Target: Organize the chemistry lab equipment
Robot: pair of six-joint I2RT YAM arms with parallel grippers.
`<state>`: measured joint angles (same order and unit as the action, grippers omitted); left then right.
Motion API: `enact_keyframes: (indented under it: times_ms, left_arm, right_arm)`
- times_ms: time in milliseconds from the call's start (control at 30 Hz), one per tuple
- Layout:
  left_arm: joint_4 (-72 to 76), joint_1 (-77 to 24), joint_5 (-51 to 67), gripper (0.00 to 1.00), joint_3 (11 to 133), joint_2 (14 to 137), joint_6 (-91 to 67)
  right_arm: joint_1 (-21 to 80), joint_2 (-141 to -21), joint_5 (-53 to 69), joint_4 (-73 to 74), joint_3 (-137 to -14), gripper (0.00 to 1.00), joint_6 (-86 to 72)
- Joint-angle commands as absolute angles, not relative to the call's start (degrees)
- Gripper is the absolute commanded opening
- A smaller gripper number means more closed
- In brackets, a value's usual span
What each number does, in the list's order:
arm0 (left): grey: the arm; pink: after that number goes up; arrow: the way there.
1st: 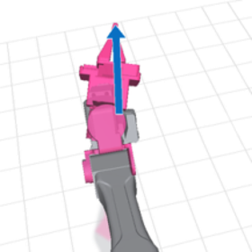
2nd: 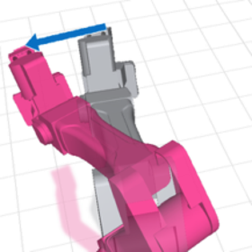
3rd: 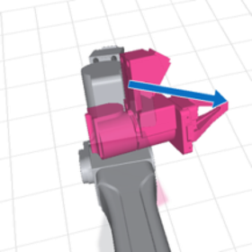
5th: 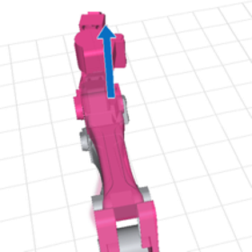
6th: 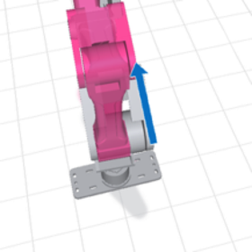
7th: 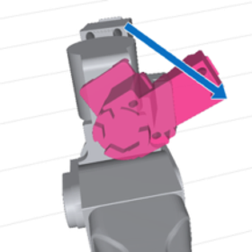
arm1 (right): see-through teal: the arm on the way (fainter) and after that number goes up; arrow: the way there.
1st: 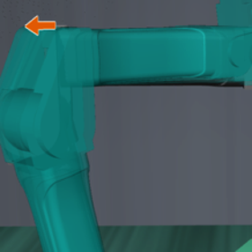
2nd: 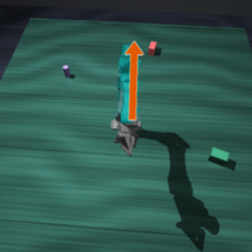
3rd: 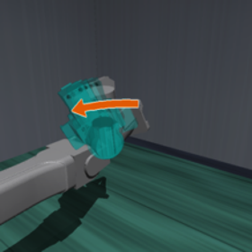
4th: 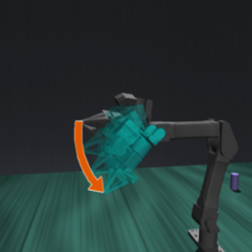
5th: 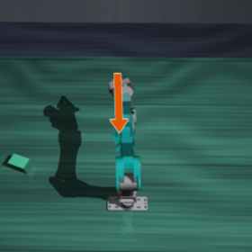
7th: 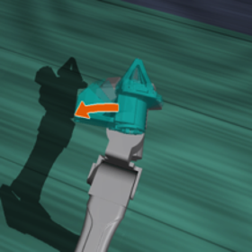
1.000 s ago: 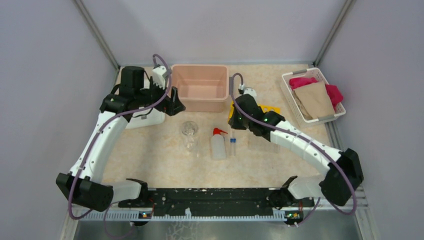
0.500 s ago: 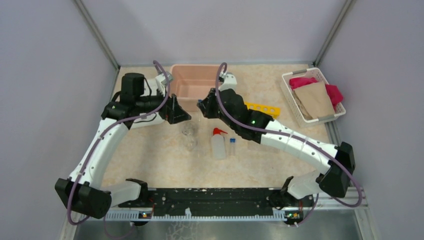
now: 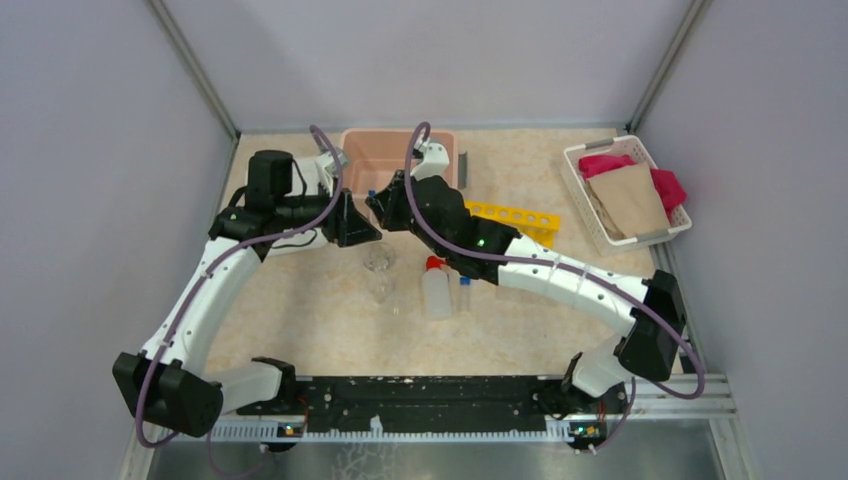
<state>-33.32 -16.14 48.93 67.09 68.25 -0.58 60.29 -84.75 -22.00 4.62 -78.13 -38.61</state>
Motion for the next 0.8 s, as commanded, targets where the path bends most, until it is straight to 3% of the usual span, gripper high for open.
enact_keyframes:
  times_ms: [0,167,233,333,400,767]
  left_arm:
    - [-31.4,-16.4,49.8,0.54,67.1,68.1,1.9]
    - [-31.2,-16.4,49.7,0.20,67.2,67.4,4.6]
    - [-32.5,-16.4,49.2,0.15,67.7,67.6,6.5]
    - [-34.0,-16.4,48.5,0.14,68.1,67.4,9.7]
    - [-35.6,-16.4,49.1,0.14,68.6,67.2,13.2]
    - [-39.8,-16.9,49.2,0.14,69.7,66.7,20.8]
  right_arm:
    - [61.0,-84.0,-23.0,1.4,-80.1,0.00,-38.5]
    - [61.0,-83.7,-22.5,4.6,-80.7,0.01,-39.4]
    - [60.9,-84.2,-21.9,8.1,-82.4,0.12,-39.5]
    - [59.4,-86.2,-18.7,16.1,-87.0,0.36,-40.9]
    - [57.3,-87.5,-14.1,20.9,-89.9,0.44,-42.1]
    - [53.0,-90.1,-0.2,28.8,-96.8,0.43,-41.4]
